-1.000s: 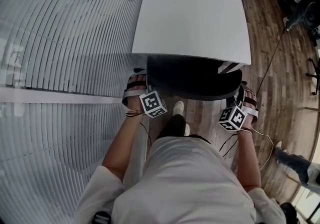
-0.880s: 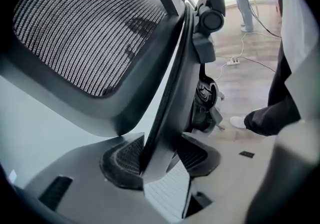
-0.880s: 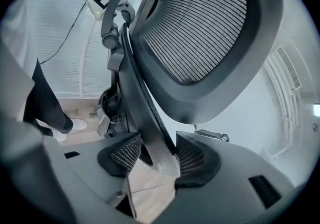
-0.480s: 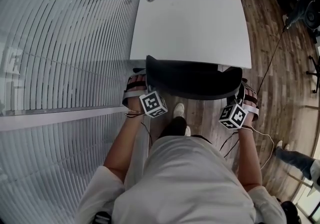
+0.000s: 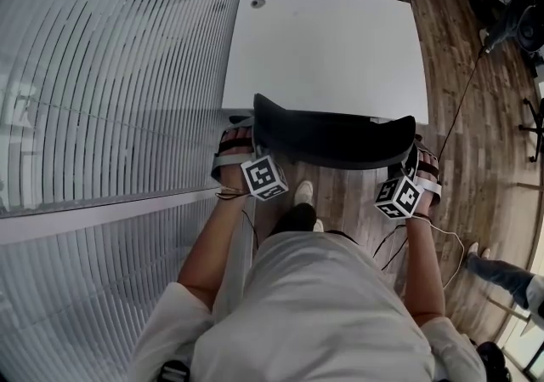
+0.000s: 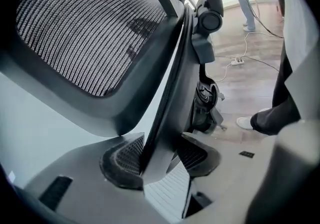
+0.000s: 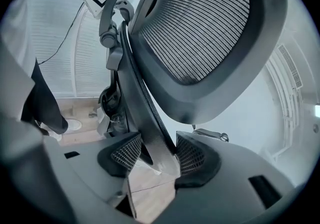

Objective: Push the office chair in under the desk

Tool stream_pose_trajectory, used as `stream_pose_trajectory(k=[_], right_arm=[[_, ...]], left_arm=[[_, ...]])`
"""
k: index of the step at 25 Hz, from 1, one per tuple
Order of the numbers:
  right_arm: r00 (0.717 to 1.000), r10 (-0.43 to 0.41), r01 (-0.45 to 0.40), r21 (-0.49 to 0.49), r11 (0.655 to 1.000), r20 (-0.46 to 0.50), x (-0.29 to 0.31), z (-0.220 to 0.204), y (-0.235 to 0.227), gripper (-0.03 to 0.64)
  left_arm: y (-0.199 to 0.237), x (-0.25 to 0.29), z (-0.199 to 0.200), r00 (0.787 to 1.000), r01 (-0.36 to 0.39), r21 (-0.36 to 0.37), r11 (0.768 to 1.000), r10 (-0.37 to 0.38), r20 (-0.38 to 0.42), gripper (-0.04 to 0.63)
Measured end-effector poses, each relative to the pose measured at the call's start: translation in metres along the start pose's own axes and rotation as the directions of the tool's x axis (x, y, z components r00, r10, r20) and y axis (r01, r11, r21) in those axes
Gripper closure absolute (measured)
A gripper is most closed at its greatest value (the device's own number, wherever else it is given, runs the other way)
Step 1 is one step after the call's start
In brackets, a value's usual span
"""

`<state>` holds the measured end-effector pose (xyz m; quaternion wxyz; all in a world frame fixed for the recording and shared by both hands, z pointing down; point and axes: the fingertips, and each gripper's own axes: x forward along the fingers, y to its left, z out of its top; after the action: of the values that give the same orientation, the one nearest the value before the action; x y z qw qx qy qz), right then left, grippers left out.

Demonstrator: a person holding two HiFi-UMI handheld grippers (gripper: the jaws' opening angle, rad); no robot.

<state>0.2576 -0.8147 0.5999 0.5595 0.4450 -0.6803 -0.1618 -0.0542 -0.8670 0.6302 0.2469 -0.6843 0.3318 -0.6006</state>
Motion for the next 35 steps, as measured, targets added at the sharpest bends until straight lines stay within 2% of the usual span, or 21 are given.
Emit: stream_pose_trajectory(k=[7,10,18,22,26,29,32,35], right_arm=[[1.000,0.000,0.000,-0.007,1.000,-0.012,0.028,0.003,0.005,0.385],[1.000,-0.001,0.001,-0.008,1.000,-0.013,0.028,0.003,-0.004,0.385],[1.000,0.000,0.000,-0.014,1.000,-0.005,0.021,-0.003,-0.008,0.385],[1.000,0.007,-0.007,-0.002,1.000,0.000,0.028,-0.003,-0.001,0.383],[0.999,0.033,-0.034,0.062,0.998,0.017,0.021,0.001,-0.002,0.382],[0.997,0.028,-0.039,0.151,0.988,0.074,0.010,0.012,-0.001,0.383],[0.987,0.039,-0.083,0.286,0.955,0.158,-0.007,0.029,-0.005,0.383],[0.968,0.029,-0.131,0.404,0.905,0.249,-0.030,0.048,-0.018,0.395]], left_arm=[[-0.005,0.030,-0.006,1.000,0.014,-0.014,1.000,-0.014,0.011,0.379],[0.010,0.025,-0.001,1.000,-0.005,-0.001,1.000,0.005,0.005,0.379],[0.003,0.016,0.005,1.000,0.002,-0.005,1.000,-0.002,0.013,0.379],[-0.007,0.025,0.002,0.999,0.047,-0.031,0.998,-0.047,0.009,0.377],[-0.004,0.018,0.003,0.996,0.091,-0.081,0.993,-0.088,0.032,0.376],[-0.004,0.012,0.005,0.993,0.102,-0.130,0.986,-0.094,0.065,0.370],[0.000,-0.006,0.012,0.990,0.103,-0.194,0.976,-0.082,0.113,0.370],[0.010,-0.031,0.024,0.981,0.121,-0.276,0.953,-0.073,0.177,0.370]])
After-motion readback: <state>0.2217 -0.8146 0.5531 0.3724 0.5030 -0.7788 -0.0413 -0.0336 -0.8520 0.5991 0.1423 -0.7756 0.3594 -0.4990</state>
